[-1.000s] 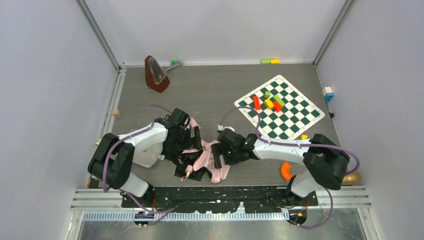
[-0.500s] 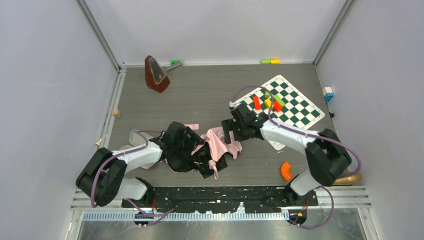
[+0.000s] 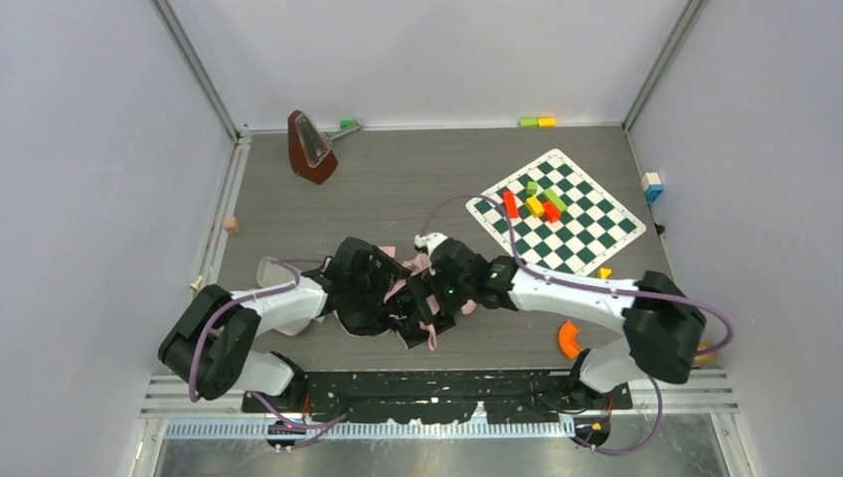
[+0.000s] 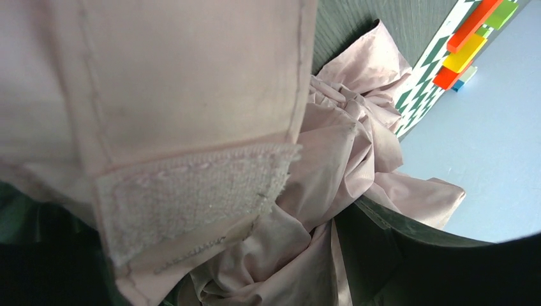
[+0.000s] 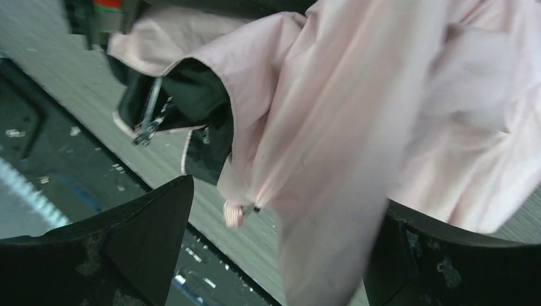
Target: Put away the umbrella
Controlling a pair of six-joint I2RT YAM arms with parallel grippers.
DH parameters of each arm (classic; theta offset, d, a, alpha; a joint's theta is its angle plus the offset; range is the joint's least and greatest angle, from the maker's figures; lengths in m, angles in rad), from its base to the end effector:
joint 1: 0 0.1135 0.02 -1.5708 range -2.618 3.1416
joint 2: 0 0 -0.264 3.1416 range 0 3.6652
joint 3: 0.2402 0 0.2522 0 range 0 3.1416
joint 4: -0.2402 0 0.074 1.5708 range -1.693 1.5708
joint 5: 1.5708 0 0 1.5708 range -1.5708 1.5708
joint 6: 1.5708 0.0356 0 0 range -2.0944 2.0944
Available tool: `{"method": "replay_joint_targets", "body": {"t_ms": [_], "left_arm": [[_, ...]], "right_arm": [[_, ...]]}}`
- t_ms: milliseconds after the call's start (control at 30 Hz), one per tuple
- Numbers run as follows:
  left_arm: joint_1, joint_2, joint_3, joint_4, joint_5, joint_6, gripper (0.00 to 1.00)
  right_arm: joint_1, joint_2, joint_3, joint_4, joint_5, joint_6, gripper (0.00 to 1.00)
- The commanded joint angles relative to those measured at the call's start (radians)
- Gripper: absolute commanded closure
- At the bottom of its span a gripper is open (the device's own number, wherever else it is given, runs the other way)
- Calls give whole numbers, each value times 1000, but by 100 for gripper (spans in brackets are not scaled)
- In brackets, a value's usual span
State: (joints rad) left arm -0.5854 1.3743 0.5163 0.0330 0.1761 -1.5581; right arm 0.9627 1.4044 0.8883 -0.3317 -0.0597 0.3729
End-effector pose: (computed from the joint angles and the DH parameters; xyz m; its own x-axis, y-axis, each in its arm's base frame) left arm 0.2033 -0.1422 0.1462 -0.6508 -0.7497 0.1201 -0.6040 0.4154 -0.6801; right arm 0.1647 0.2404 0.2230 -0.7056 -0.3771 -0.5999 -0.6279 0.7251 0.2827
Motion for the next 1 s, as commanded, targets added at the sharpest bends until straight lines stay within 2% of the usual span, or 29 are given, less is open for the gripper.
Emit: {"method": "replay_joint_targets", "body": {"t_ms": [0,67,233,267,300,333,367,400,467,533,633,767,867,967], "left_arm": [[-4,-28,-14,51,-14,-57,22],[-4,-38,-12,44,-16,-70,22],[-5,-50,-20,37,-4,-89,18],[-5,-55,-24,32,-4,-84,16],[-5,-63,-26,26,-2,-76,14],[-4,-73,-25,18,2,-59,13],[-1,-87,-10,-5,7,-16,10],[3,-101,18,-59,12,40,8],[17,-128,117,-236,21,194,4],[30,-145,235,-461,16,345,1],[54,-148,378,-658,45,511,1],[88,-157,501,-850,93,667,1],[133,-186,537,-925,98,760,1],[234,-201,509,-892,156,825,1]], "right_arm": [[79,118,110,-43,203,47,4],[117,190,150,-107,307,71,4],[170,321,145,-130,407,135,4],[171,351,144,-135,421,144,6],[171,362,141,-137,442,155,14],[168,377,139,-136,449,158,38],[163,379,130,-130,441,154,54],[151,368,122,-111,410,148,74],[138,315,84,-71,377,118,87],[130,249,20,-31,349,88,93],[111,163,-27,5,294,63,95],[73,129,-53,5,220,47,95],[62,111,-66,7,217,27,95],[51,80,-82,28,193,1,95]]}}
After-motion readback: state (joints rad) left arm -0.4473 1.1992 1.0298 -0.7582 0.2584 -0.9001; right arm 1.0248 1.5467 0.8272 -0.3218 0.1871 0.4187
